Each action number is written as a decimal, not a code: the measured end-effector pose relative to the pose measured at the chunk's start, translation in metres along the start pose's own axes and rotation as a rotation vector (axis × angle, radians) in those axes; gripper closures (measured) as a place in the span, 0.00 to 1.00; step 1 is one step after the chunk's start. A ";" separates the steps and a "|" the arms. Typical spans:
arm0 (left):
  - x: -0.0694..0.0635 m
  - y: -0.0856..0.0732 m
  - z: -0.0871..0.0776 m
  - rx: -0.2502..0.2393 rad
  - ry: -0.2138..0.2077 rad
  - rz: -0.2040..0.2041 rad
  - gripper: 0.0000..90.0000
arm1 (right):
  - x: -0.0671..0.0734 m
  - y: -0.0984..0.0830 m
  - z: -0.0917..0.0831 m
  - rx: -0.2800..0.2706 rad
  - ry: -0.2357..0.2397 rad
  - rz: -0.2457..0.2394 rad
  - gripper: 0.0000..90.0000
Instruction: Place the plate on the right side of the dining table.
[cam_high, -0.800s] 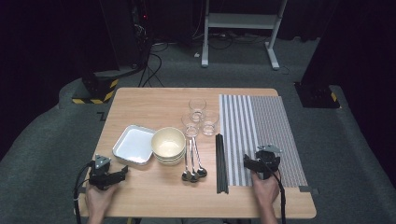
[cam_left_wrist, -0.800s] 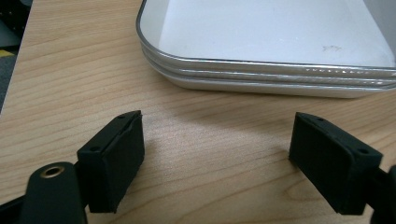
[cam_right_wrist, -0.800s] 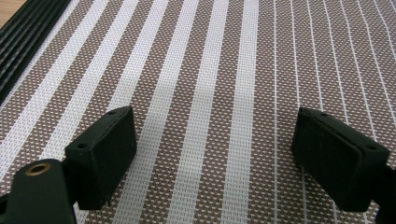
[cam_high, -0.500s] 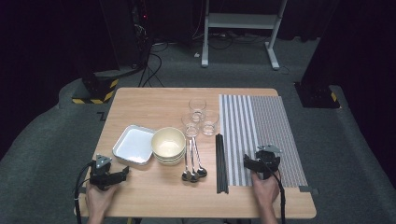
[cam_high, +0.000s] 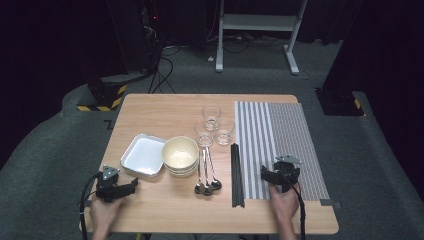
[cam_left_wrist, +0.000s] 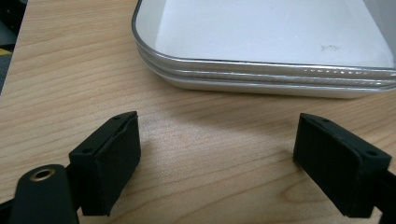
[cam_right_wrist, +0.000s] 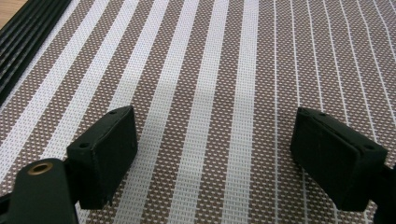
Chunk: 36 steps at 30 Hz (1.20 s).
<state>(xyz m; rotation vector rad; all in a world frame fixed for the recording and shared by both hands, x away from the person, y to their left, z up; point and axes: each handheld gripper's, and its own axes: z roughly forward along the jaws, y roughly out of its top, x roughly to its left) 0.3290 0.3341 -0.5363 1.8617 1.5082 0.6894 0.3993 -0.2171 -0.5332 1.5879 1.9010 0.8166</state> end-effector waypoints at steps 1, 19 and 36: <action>0.000 0.000 0.000 0.000 0.001 -0.002 0.17 | 0.000 0.000 0.000 -0.001 0.000 -0.003 0.17; 0.007 -0.005 -0.007 -0.031 -0.020 -0.036 0.26 | 0.000 0.000 0.000 -0.001 0.001 -0.001 0.17; 0.022 0.001 -0.015 -0.046 0.008 -0.050 0.25 | 0.000 0.000 0.000 -0.001 0.000 0.000 0.17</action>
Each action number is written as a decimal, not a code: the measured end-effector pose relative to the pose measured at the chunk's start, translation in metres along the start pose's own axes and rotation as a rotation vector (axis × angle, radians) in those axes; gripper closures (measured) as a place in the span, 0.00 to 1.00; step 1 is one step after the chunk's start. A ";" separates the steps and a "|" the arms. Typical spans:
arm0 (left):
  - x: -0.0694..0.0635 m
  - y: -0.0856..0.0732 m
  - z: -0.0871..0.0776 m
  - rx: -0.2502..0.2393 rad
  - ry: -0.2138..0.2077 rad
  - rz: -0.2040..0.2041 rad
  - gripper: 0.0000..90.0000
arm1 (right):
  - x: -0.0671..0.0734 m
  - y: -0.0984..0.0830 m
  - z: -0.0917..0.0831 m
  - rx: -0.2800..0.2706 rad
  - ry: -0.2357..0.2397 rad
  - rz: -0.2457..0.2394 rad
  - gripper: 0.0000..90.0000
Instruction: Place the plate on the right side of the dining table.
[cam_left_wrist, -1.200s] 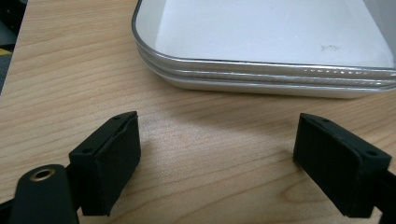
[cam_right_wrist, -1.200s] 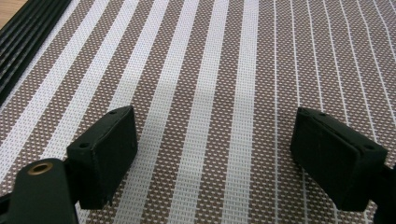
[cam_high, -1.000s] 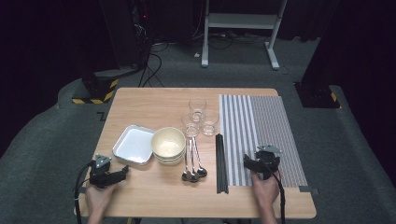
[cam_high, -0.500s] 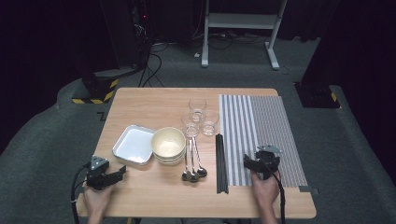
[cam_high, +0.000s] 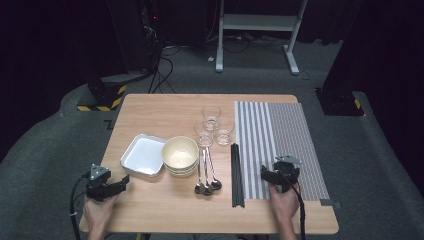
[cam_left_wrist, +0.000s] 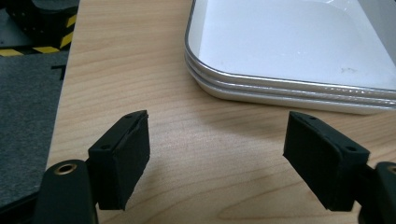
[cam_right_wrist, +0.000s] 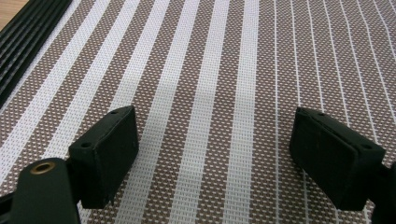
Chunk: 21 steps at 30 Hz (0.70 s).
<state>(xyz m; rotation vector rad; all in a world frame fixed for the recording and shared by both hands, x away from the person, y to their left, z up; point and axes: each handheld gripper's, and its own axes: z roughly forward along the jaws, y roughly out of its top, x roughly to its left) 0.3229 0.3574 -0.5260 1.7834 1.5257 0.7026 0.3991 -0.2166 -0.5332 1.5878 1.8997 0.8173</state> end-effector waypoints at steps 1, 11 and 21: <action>-0.001 0.001 -0.001 -0.003 0.005 0.002 0.25 | 0.000 0.000 0.000 0.000 0.000 0.000 0.17; 0.005 0.006 -0.002 -0.024 -0.031 -0.040 0.26 | 0.000 0.000 0.000 -0.002 0.003 -0.002 0.18; 0.005 0.018 -0.006 -0.044 -0.037 -0.019 0.26 | 0.000 0.000 0.000 -0.002 0.003 -0.002 0.18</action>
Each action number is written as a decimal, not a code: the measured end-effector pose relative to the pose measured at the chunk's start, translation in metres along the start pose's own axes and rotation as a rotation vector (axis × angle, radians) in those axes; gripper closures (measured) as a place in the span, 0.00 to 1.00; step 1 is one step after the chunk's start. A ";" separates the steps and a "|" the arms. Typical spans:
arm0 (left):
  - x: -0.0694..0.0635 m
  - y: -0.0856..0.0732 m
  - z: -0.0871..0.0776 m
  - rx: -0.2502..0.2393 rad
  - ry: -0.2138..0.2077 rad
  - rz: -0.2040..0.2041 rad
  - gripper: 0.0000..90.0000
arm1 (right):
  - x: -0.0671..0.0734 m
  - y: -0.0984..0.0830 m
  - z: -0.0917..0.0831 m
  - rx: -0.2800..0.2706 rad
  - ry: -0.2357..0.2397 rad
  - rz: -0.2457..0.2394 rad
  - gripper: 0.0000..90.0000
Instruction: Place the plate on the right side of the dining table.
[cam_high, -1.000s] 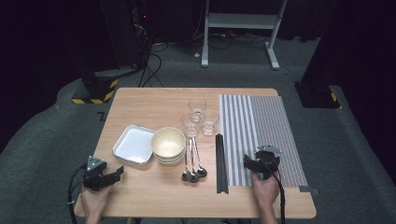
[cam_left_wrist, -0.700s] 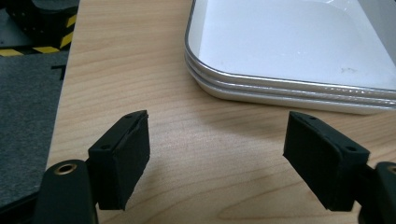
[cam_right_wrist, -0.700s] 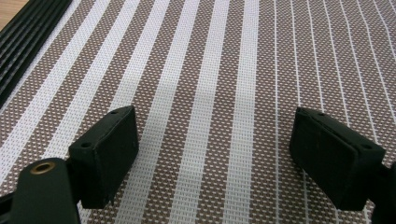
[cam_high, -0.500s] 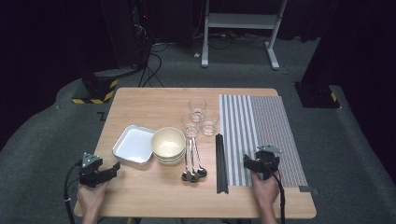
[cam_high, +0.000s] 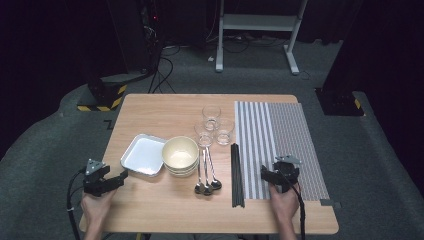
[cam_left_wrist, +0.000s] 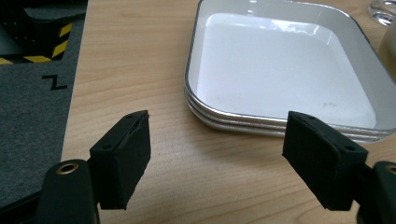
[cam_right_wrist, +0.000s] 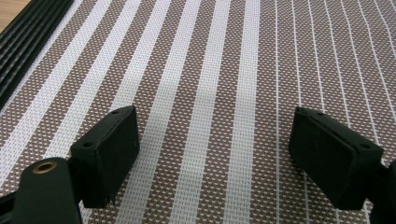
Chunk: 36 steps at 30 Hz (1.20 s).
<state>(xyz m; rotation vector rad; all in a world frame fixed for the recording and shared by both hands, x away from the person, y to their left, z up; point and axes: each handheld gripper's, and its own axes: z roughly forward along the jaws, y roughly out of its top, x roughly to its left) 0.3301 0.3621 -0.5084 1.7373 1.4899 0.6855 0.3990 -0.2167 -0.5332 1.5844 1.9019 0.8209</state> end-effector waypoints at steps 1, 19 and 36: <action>0.000 0.001 0.000 -0.002 0.000 0.003 0.26 | 0.000 0.000 0.000 0.000 0.000 0.000 0.18; 0.007 0.023 0.006 -0.016 -0.033 -0.027 0.27 | 0.000 0.000 0.000 -0.001 0.001 -0.004 0.19; 0.012 0.043 0.026 -0.009 -0.073 -0.002 0.35 | 0.000 0.000 0.000 -0.001 0.001 -0.004 0.19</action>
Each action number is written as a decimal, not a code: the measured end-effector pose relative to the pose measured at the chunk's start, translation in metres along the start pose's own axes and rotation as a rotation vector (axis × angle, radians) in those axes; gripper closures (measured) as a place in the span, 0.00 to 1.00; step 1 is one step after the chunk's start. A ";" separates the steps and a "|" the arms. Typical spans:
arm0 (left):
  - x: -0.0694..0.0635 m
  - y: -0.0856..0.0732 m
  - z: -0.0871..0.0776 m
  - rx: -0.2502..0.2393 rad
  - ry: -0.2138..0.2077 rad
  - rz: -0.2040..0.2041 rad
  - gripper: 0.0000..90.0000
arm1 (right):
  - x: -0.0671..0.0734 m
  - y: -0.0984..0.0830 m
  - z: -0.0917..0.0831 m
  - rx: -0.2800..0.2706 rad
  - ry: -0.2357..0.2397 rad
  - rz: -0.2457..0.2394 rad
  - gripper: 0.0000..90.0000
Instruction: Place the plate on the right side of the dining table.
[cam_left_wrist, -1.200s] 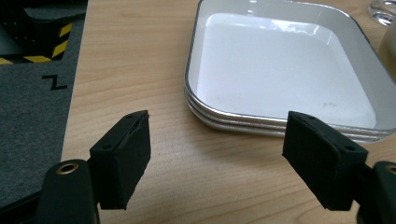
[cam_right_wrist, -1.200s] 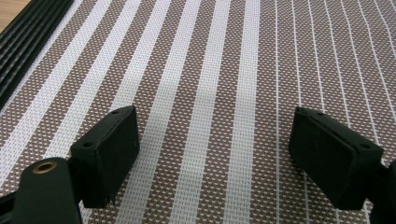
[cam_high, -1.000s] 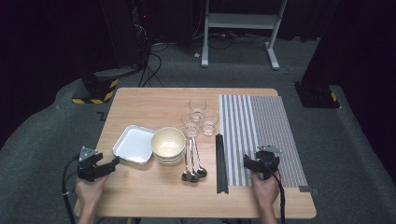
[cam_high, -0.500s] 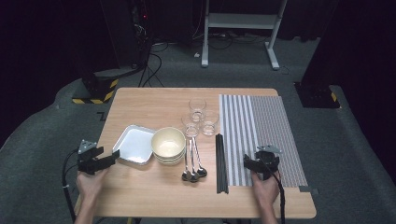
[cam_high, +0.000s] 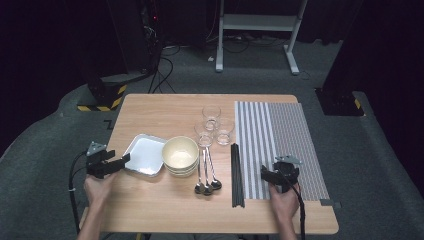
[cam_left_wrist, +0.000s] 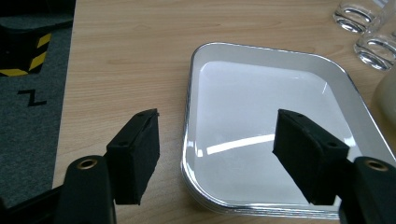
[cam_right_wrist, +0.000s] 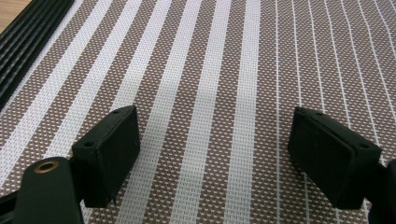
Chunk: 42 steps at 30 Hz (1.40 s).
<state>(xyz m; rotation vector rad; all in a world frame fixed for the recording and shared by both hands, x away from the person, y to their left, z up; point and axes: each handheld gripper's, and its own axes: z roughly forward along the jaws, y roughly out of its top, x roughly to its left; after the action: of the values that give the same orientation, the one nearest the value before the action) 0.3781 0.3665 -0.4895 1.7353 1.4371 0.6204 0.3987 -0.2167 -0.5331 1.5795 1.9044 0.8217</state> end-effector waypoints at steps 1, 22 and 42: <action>0.000 0.000 0.002 0.003 0.001 0.005 0.36 | 0.000 0.000 0.000 0.000 0.000 0.000 0.19; 0.003 0.012 0.018 0.009 -0.028 -0.003 0.39 | 0.000 0.000 0.000 0.000 0.000 0.000 0.19; 0.008 0.022 0.036 0.037 -0.011 -0.001 0.48 | 0.000 -0.001 -0.001 -0.003 0.007 -0.006 0.21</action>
<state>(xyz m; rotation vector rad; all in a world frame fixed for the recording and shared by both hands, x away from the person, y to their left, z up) 0.4213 0.3634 -0.4931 1.7635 1.4504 0.5863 0.3977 -0.2164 -0.5331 1.5702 1.9113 0.8286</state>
